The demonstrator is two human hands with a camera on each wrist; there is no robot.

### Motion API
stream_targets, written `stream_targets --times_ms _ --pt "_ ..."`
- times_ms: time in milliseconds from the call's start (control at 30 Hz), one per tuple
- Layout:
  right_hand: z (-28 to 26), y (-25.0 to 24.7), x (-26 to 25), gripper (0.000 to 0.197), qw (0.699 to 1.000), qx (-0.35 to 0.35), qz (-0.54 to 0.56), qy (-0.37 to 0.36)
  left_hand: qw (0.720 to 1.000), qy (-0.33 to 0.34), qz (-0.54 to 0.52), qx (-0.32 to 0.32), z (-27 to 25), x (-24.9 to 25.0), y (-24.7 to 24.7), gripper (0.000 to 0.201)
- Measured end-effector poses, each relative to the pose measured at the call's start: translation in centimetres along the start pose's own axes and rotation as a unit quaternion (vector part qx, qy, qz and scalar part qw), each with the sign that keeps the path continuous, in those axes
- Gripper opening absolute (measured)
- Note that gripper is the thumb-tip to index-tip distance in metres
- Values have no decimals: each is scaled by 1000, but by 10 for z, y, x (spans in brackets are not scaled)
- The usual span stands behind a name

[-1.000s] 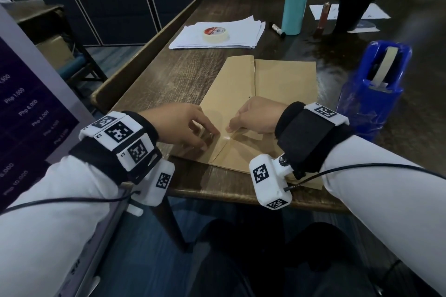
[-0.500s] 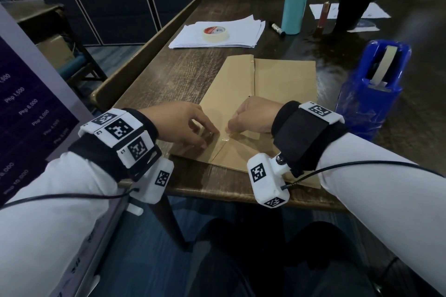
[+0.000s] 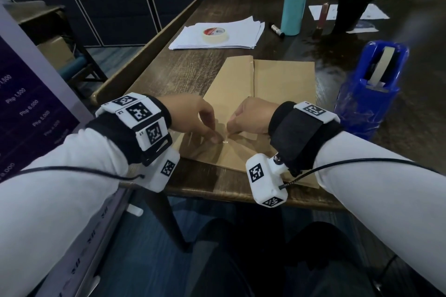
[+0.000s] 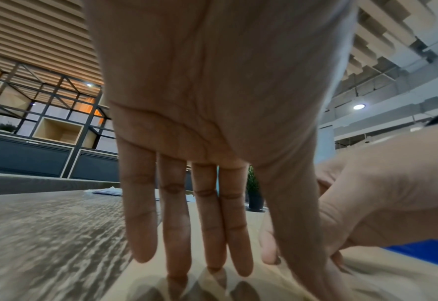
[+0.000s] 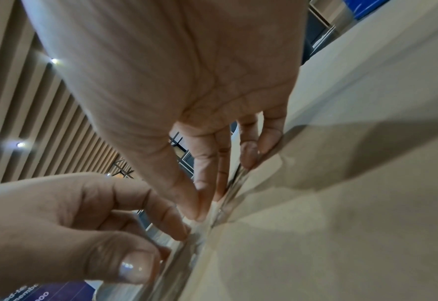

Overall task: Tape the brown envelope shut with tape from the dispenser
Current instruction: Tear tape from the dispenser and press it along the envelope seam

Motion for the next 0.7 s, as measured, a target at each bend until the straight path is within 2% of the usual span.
stream_targets --times_ms 233,533,700 --pt "1 0 -2 35 1000 2 -20 1 999 -30 24 -1 5 5 -3 50" --pt "3 1 -3 36 1000 -3 -18 -5 996 -54 76 0 15 10 -2 51" --pt "3 -1 -3 39 1000 4 -24 -3 997 -52 59 -16 18 7 4 50"
Point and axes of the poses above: each hand's wrist, its own z-axis towards the middle knuckle, its own y-axis out of the palm, x = y × z, the point moved 10 cm from there along z, towards the middle knuckle, and after that the axes turned 11 degrees about -x, right-handed, at the moved point
